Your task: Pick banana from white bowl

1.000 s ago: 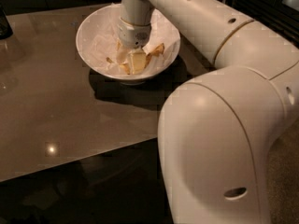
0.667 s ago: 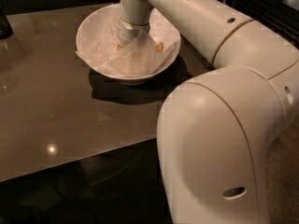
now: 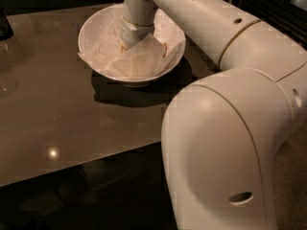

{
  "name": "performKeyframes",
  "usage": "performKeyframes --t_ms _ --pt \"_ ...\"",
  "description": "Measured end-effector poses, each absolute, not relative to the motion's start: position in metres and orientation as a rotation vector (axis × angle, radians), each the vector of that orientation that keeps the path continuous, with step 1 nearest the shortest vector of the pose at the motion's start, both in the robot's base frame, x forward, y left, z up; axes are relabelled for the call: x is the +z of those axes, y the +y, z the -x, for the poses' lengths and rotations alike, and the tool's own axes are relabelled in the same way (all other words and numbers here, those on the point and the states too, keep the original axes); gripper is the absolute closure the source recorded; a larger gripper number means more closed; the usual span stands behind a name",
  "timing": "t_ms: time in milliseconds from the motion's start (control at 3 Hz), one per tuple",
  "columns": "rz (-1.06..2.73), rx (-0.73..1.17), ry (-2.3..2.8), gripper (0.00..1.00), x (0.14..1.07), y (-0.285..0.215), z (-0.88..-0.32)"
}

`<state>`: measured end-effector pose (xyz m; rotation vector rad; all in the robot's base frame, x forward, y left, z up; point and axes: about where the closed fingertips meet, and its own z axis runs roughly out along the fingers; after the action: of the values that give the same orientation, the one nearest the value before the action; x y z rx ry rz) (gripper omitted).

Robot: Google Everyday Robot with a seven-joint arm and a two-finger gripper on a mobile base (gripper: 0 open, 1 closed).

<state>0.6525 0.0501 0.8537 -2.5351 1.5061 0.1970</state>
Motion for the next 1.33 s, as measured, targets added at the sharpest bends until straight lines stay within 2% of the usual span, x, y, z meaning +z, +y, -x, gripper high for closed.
performKeyframes --t_ms 1333 --pt "2.456 0.132 1.552 1.00 0.894 0.045 -0.652"
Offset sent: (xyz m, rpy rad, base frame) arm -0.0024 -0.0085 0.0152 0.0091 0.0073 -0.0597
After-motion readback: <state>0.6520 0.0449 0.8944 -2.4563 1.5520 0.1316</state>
